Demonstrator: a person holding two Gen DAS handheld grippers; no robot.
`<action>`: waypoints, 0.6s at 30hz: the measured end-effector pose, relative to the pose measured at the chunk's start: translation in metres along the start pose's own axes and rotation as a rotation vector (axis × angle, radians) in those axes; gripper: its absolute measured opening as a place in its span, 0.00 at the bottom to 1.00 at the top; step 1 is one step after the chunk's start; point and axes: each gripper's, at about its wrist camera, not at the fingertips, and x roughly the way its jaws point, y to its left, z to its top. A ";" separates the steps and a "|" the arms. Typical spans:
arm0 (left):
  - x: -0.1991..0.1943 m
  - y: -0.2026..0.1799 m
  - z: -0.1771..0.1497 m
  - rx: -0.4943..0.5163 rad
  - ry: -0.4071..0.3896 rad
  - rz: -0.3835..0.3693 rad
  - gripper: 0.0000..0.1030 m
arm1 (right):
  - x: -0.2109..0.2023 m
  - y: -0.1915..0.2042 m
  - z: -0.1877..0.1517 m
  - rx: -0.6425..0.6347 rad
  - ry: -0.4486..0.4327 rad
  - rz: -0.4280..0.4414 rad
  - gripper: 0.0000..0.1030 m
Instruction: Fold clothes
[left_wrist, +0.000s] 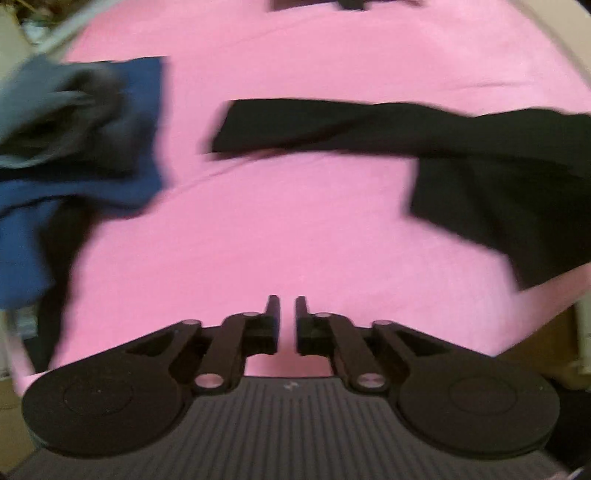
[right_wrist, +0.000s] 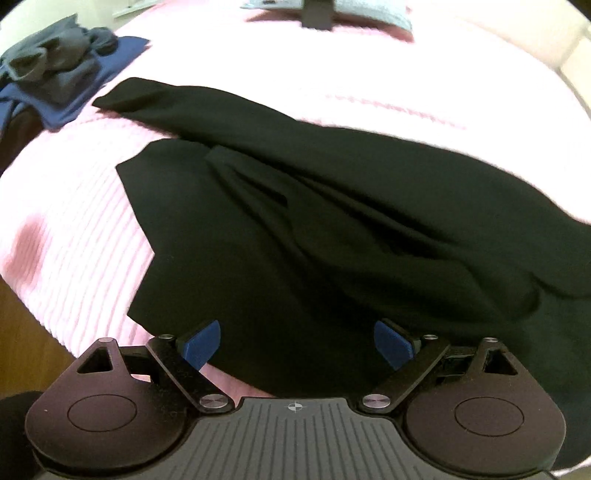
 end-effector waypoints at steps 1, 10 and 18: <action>0.010 -0.009 0.004 -0.008 -0.016 -0.051 0.25 | 0.001 0.002 -0.001 0.007 -0.002 -0.007 0.90; 0.147 -0.073 0.046 -0.084 -0.071 -0.334 0.36 | 0.001 0.027 -0.032 0.062 0.035 -0.114 0.95; 0.157 -0.057 0.049 -0.165 -0.122 -0.450 0.03 | -0.004 0.042 -0.033 0.116 0.046 -0.192 1.00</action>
